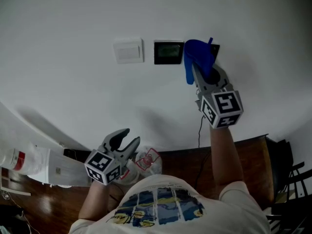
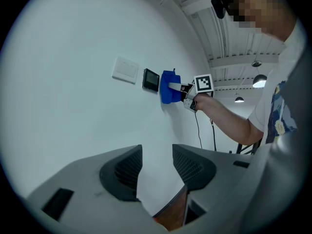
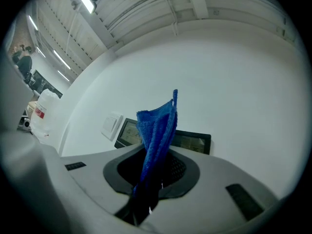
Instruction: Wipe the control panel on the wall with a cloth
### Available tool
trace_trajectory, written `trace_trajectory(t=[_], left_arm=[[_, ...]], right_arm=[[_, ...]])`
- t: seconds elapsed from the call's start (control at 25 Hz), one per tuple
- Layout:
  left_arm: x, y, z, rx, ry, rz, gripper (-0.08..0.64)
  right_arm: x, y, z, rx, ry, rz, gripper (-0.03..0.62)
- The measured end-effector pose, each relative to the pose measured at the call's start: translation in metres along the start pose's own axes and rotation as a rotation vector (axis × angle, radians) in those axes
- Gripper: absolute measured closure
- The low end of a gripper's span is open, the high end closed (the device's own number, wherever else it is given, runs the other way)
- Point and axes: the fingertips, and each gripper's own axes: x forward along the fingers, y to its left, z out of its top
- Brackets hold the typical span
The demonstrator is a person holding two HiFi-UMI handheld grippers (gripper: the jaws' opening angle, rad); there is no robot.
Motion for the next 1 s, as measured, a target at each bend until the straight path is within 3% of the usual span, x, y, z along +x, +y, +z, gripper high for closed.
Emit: trace_trajectory(t=[0.76, 1.0], left_arm=[[0.040, -0.029, 0.008, 0.014, 0.011, -0.027, 0.390], [0.042, -0.033, 0.009, 0.014, 0.007, -0.018, 0.390]], right_arm=[[-0.038, -0.102, -0.029, 0.034, 0.022, -0.148, 0.526], [-0.045, -0.116, -0.037, 0.037, 0.039, -0.172, 0.526]])
